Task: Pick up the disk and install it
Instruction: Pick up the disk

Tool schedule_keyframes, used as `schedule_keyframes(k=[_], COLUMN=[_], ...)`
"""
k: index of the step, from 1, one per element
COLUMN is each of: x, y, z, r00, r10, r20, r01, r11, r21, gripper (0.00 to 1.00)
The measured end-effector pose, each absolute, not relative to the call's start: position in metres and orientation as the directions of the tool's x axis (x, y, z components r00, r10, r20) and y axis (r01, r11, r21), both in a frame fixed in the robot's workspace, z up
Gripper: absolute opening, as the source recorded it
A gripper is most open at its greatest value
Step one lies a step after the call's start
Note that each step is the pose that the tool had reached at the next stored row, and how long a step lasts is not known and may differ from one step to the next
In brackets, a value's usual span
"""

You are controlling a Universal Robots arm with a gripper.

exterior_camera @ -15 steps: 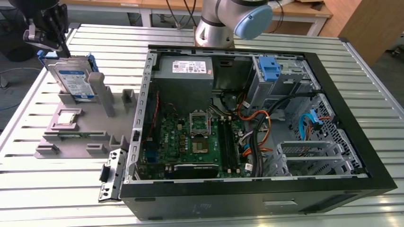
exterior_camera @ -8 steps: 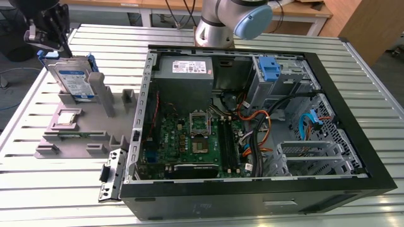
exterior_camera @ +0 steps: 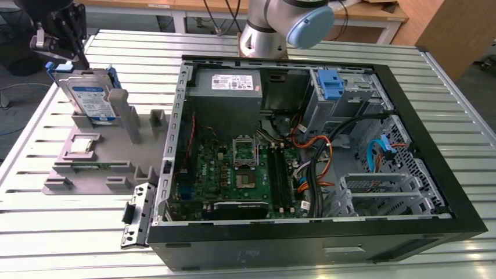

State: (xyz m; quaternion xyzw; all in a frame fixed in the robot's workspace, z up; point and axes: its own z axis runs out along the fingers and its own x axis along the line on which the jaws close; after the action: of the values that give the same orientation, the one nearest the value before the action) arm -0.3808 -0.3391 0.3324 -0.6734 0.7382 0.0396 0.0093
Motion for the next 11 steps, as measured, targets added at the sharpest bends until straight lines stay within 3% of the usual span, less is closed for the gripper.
schedule_keyframes(k=[11], x=[-0.3844], y=[-0.3384], z=[0.3332], r00=[-0.093], r10=[-0.993], r20=[-0.069], r01=[-0.995], r11=[0.09], r21=[0.045], gripper=[0.1])
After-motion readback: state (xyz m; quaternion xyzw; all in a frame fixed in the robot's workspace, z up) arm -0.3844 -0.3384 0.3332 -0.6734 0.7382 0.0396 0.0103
